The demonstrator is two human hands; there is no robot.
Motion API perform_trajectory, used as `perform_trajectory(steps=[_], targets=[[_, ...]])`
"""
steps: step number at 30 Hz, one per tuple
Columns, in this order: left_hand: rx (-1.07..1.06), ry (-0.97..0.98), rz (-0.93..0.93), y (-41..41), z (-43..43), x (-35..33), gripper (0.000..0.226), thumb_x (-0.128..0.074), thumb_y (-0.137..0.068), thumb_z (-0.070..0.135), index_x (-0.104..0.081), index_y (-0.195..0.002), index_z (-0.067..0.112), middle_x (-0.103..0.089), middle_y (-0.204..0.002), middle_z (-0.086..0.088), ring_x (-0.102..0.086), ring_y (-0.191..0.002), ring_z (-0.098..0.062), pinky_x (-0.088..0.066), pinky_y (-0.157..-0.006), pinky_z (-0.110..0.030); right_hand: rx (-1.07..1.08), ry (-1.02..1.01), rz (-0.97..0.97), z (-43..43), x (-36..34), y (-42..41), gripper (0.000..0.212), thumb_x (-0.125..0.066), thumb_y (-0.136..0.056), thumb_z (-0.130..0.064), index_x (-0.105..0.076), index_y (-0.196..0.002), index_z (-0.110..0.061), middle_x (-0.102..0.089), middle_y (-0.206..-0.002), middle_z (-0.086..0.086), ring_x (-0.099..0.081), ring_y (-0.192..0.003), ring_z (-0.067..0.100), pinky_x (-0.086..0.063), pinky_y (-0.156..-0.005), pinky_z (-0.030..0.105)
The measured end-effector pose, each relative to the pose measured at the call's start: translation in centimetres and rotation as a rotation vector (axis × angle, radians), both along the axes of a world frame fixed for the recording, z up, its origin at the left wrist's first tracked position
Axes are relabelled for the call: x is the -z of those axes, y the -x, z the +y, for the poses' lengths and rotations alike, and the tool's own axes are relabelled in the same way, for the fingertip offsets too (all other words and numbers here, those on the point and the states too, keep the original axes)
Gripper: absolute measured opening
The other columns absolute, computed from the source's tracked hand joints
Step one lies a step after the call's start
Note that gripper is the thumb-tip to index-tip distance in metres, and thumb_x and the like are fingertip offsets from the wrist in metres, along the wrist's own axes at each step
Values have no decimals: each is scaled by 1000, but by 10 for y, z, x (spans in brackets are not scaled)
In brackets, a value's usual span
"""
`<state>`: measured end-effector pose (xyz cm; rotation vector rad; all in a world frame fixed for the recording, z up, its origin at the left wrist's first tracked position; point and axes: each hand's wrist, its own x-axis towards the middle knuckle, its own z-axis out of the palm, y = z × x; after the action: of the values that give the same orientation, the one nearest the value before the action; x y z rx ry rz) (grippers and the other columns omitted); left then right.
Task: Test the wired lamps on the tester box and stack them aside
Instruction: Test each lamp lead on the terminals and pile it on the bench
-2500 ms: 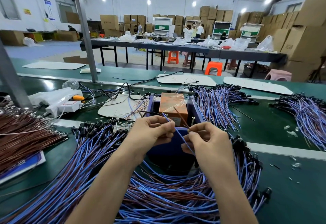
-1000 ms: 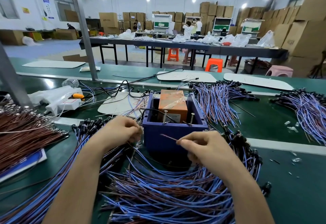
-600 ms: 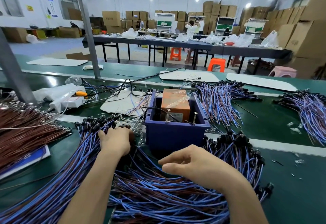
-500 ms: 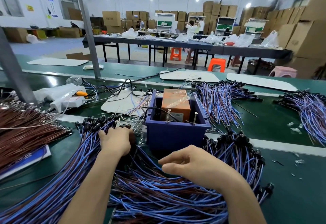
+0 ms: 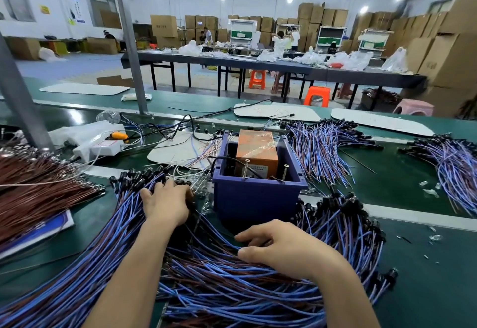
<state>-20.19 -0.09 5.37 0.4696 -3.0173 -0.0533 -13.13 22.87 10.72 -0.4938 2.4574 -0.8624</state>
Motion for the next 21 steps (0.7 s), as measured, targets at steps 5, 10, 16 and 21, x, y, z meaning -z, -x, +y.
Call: perform_trajectory(steps=[5,10,16,21], targets=[[5,49,6,2,-4,5,39,-57,-87,32,-47,-123,43,-43,-129,1,-36,-125,-23,-26,-95,-44,19,-10,13,3,1,0,40,-60,-90,-47,-58,-129,-37,-64,-118,-6,-60,-103,9,-44,-90,21],[-57,71,82,1,-11,7,42,-59,-86,41,-45,-125,45,-46,-130,3,-36,-124,-21,-27,-92,-41,40,-25,51,3,2,1,42,-60,-89,-48,-58,-129,-35,-60,-122,-7,-55,-107,9,-38,-85,18],[-69,70,65,0,-17,5,36,-61,-86,42,-52,-121,46,-46,-129,6,-34,-122,-21,-25,-89,-40,40,-15,31,3,1,0,40,-59,-90,-47,-59,-128,-33,-64,-115,-7,-58,-100,8,-40,-77,15],[-18,22,-41,0,-21,0,22,-64,-86,35,-61,-106,43,-44,-129,6,-29,-124,-21,-23,-92,-40,55,-1,13,5,0,0,40,-59,-90,-45,-58,-129,-33,-64,-115,-5,-60,-103,10,-43,-87,21]])
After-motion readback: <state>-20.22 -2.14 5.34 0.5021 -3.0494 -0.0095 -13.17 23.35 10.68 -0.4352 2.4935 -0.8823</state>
